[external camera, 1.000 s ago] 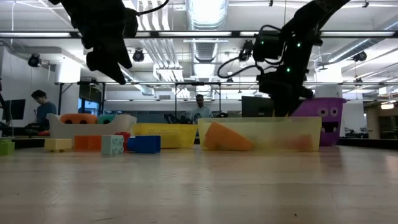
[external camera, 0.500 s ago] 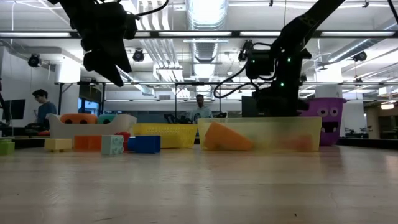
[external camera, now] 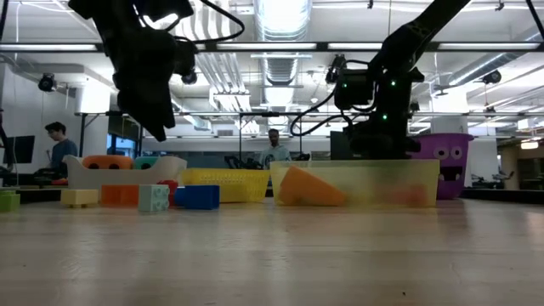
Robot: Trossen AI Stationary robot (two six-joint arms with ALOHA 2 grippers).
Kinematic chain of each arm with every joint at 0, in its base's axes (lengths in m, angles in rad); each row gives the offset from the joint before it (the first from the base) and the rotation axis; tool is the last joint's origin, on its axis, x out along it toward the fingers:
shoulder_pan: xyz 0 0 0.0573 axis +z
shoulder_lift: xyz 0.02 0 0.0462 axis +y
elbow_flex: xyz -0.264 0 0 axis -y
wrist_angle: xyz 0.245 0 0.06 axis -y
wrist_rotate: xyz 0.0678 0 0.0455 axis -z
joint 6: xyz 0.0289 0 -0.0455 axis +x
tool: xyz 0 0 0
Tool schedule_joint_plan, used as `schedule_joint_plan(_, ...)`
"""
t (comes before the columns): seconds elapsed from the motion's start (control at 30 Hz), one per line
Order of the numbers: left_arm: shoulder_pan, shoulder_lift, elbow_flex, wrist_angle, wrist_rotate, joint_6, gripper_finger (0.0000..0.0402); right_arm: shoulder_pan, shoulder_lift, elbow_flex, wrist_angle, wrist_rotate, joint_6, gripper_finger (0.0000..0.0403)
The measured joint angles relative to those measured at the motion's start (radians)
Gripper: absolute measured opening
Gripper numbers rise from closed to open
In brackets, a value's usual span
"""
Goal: Pick & Place Toys
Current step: Put the dark yellow game piece into the yellow bin, then put the light blue game piece into the yellow bin
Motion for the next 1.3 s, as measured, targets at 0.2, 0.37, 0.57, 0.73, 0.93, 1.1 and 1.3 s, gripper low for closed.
schedule_joint_plan(0.2, 0.000, 0.000, 0.000, 0.002, 0.000, -0.007, 0.0333, 0.000, -0.002, 0.000, 0.000, 0.000, -0.012, 0.0260)
schedule_joint_plan(0.37, 0.000, 0.003, 0.000, 0.001, 0.004, -0.105, 0.0333, 0.000, -0.012, 0.000, 0.000, 0.001, -0.015, 0.0287)
schedule_joint_plan(0.57, -0.031, 0.010, -0.002, -0.007, 0.008, -0.250, 0.0333, 0.000, -0.058, 0.000, 0.000, 0.001, -0.003, 0.0295)
schedule_joint_plan(0.73, -0.065, 0.046, -0.004, -0.004, 0.008, -0.335, 0.0333, 0.021, -0.104, 0.000, 0.000, 0.002, -0.003, 0.0296)
schedule_joint_plan(0.93, -0.089, 0.147, 0.002, 0.010, 0.019, -0.401, 0.0333, 0.081, -0.160, 0.000, 0.005, 0.011, 0.021, 0.0296)
schedule_joint_plan(1.1, -0.095, 0.226, 0.048, 0.010, 0.034, -0.434, 0.0333, 0.125, -0.195, -0.001, 0.012, 0.033, 0.027, 0.0296)
schedule_joint_plan(1.3, -0.095, 0.298, 0.052, -0.003, 0.011, -0.477, 0.0333, 0.175, -0.224, -0.001, 0.015, 0.040, 0.046, 0.0296)
